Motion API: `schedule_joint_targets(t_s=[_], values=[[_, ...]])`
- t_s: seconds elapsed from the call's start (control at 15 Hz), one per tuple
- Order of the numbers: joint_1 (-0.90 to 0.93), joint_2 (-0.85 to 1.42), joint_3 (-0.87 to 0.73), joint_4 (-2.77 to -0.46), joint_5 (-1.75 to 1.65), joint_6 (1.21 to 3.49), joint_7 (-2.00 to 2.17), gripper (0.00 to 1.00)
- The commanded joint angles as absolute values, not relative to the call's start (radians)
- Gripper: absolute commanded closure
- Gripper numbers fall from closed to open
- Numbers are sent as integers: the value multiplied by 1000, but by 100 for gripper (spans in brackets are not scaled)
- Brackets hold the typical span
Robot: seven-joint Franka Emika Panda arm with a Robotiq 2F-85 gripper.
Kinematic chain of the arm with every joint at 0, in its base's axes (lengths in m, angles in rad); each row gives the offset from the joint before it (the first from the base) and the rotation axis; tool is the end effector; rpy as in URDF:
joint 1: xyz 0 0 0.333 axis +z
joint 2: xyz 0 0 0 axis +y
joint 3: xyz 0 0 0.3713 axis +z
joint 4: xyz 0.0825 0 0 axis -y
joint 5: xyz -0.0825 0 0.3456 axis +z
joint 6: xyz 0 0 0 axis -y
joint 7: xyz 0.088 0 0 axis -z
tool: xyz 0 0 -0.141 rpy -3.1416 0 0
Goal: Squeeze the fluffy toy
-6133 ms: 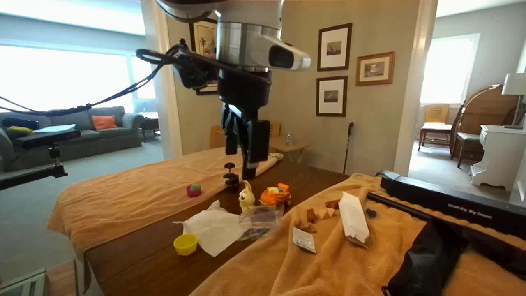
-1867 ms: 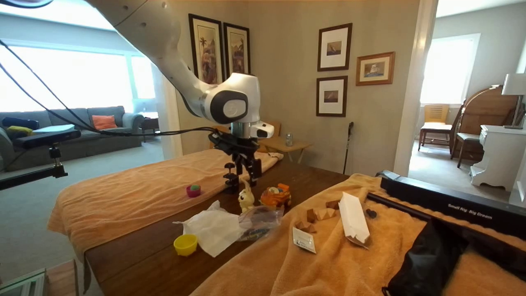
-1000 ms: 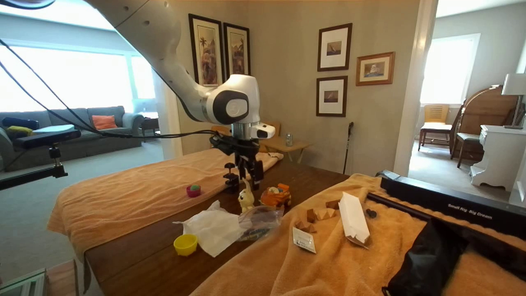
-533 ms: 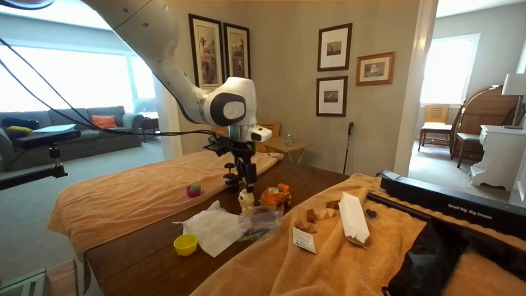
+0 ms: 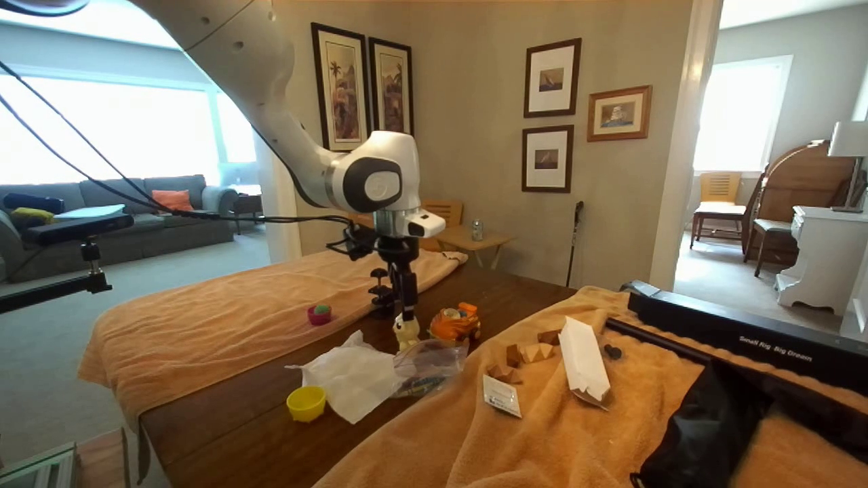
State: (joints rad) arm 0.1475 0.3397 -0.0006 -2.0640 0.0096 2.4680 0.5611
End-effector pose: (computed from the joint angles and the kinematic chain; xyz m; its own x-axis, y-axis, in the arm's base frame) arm 0.5855 0.0868 0.3203 0.9109 -0.4095 0.0511 -0.4079 -0.9122 -0.0395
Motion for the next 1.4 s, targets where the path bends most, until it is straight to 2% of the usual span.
schedule_joint_targets(t_s=[0.0, 1.33], values=[[163, 338, -14, -2086, 8, 2502, 596, 0], [155, 380, -12, -2070, 14, 2552, 525, 0]])
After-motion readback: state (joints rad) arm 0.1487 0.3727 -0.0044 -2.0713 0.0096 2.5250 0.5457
